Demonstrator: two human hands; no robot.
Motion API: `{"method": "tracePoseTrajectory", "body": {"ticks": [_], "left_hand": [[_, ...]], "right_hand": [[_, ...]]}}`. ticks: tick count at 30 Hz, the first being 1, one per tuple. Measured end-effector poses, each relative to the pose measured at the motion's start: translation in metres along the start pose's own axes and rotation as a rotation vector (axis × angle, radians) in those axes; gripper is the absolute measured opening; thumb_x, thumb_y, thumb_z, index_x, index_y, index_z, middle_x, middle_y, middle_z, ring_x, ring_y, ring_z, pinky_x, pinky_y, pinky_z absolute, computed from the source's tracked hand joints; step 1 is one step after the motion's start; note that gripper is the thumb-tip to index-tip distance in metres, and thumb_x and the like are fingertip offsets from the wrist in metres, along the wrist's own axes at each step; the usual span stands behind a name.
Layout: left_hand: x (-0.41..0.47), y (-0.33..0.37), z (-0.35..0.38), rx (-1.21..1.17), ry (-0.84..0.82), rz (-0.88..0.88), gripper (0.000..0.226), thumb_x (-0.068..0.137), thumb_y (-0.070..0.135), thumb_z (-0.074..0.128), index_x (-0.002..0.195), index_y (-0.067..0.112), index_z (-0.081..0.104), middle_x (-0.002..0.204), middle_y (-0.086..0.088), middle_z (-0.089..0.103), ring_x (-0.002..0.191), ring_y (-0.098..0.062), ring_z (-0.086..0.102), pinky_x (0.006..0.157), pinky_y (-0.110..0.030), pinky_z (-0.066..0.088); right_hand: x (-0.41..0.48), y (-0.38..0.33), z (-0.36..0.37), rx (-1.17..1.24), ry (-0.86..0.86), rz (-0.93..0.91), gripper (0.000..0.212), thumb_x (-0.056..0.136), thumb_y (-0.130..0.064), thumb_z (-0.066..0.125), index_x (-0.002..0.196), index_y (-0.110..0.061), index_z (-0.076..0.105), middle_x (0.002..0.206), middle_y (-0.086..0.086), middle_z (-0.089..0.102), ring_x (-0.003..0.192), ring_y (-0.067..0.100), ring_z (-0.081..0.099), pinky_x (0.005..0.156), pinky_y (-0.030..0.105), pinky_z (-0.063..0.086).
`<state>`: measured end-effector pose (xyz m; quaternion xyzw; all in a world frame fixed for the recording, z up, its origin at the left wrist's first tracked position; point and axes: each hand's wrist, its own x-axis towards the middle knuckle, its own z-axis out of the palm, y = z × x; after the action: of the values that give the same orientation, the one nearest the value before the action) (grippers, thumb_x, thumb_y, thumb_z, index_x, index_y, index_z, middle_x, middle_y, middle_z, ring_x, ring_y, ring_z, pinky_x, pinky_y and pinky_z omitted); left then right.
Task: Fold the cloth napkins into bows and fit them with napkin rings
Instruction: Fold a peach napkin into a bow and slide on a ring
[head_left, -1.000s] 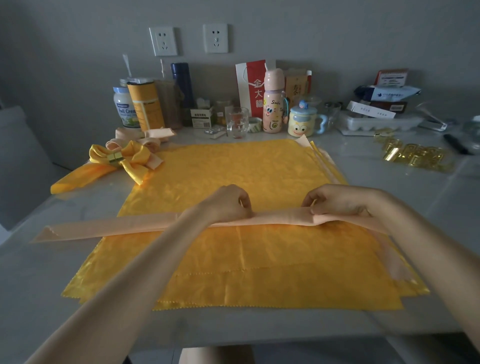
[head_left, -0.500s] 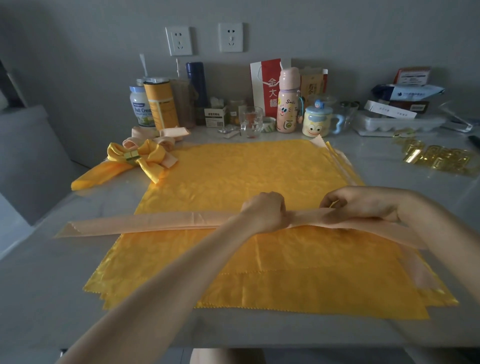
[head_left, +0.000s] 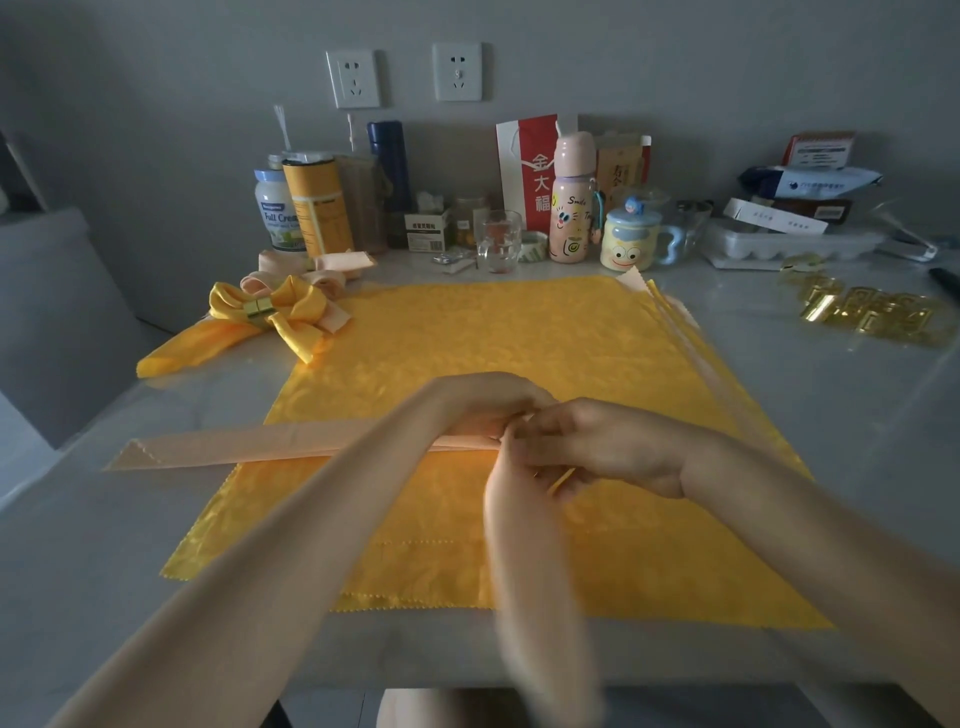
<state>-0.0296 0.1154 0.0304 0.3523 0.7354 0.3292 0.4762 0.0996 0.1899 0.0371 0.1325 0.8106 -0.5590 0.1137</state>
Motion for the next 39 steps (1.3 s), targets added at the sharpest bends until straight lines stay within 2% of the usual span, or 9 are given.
{"method": "tracePoseTrajectory", "body": {"ticks": [2, 6, 10, 15, 21, 25, 31, 36, 39], "left_hand": [[-0.002, -0.001, -0.003, 0.08, 0.023, 0.01, 0.027, 0.092, 0.008, 0.043, 0.067, 0.01, 0.053, 0.056, 0.0, 0.053, 0.052, -0.011, 0.049, 0.05, -0.015, 0.04], [-0.002, -0.008, -0.006, 0.002, -0.078, -0.016, 0.023, 0.098, 0.016, 0.042, 0.095, 0.008, 0.063, 0.093, 0.002, 0.066, 0.088, -0.009, 0.061, 0.084, -0.02, 0.045], [-0.001, -0.015, -0.005, -0.144, -0.067, 0.034, 0.021, 0.098, 0.013, 0.043, 0.101, 0.003, 0.062, 0.094, -0.002, 0.067, 0.087, -0.012, 0.062, 0.08, -0.021, 0.048], [-0.004, -0.022, 0.012, 0.215, 0.358, 0.099, 0.017, 0.087, 0.025, 0.062, 0.083, 0.01, 0.07, 0.077, -0.004, 0.059, 0.072, -0.014, 0.053, 0.066, -0.028, 0.043], [-0.013, -0.035, 0.002, 0.517, 0.678, 0.258, 0.013, 0.087, 0.021, 0.061, 0.085, 0.012, 0.07, 0.084, 0.003, 0.061, 0.087, -0.013, 0.055, 0.064, -0.018, 0.037], [-0.028, -0.049, -0.024, 0.632, 0.463, 0.098, 0.025, 0.09, 0.028, 0.06, 0.112, 0.018, 0.067, 0.112, 0.003, 0.064, 0.105, -0.013, 0.057, 0.082, -0.021, 0.043], [-0.033, -0.032, -0.04, 0.768, 0.378, -0.058, 0.029, 0.088, 0.032, 0.06, 0.111, 0.017, 0.068, 0.114, 0.004, 0.063, 0.106, -0.015, 0.056, 0.09, -0.029, 0.046], [-0.016, -0.026, -0.05, 0.928, 0.311, -0.223, 0.036, 0.084, 0.037, 0.063, 0.107, 0.01, 0.069, 0.104, -0.003, 0.065, 0.092, -0.022, 0.06, 0.074, -0.03, 0.046], [-0.007, -0.028, -0.053, 0.922, 0.317, -0.24, 0.032, 0.086, 0.034, 0.062, 0.099, 0.006, 0.068, 0.094, -0.006, 0.065, 0.078, -0.021, 0.055, 0.064, -0.028, 0.041]], "right_hand": [[0.002, 0.0, -0.007, 0.019, -0.008, -0.023, 0.031, 0.094, -0.032, 0.051, 0.099, -0.006, 0.067, 0.085, 0.006, 0.067, 0.073, 0.015, 0.061, 0.066, 0.024, 0.049], [0.017, 0.013, -0.026, -0.033, 0.354, -0.074, 0.014, 0.092, -0.022, 0.057, 0.087, -0.012, 0.066, 0.072, 0.001, 0.061, 0.061, 0.014, 0.052, 0.058, 0.025, 0.04], [0.026, 0.028, -0.025, -0.029, 0.234, -0.107, 0.015, 0.095, -0.012, 0.052, 0.103, -0.018, 0.063, 0.086, 0.003, 0.061, 0.068, 0.01, 0.055, 0.06, 0.021, 0.045], [0.027, 0.033, -0.027, -0.213, 0.181, -0.158, 0.016, 0.094, -0.022, 0.055, 0.107, -0.015, 0.062, 0.091, 0.005, 0.063, 0.068, 0.009, 0.055, 0.058, 0.015, 0.045], [0.037, 0.03, -0.026, -0.498, 0.192, -0.145, 0.017, 0.093, -0.012, 0.053, 0.108, -0.013, 0.061, 0.081, -0.004, 0.059, 0.076, 0.013, 0.055, 0.068, 0.022, 0.043], [0.035, 0.03, -0.026, -0.509, 0.165, -0.155, 0.018, 0.093, -0.014, 0.052, 0.107, -0.019, 0.062, 0.085, -0.009, 0.058, 0.074, 0.004, 0.053, 0.069, 0.017, 0.044], [0.032, 0.033, -0.022, -0.494, 0.22, -0.217, 0.015, 0.094, -0.013, 0.051, 0.097, -0.025, 0.06, 0.094, -0.014, 0.05, 0.083, 0.001, 0.05, 0.071, 0.011, 0.04], [0.029, 0.033, -0.023, -0.531, 0.222, -0.229, 0.012, 0.094, -0.017, 0.053, 0.091, -0.028, 0.059, 0.106, -0.006, 0.04, 0.082, 0.012, 0.05, 0.07, 0.018, 0.042], [0.03, 0.024, -0.025, -0.598, 0.19, -0.246, 0.012, 0.094, -0.018, 0.052, 0.092, -0.028, 0.058, 0.111, -0.004, 0.036, 0.077, 0.002, 0.042, 0.067, 0.014, 0.037]]}}
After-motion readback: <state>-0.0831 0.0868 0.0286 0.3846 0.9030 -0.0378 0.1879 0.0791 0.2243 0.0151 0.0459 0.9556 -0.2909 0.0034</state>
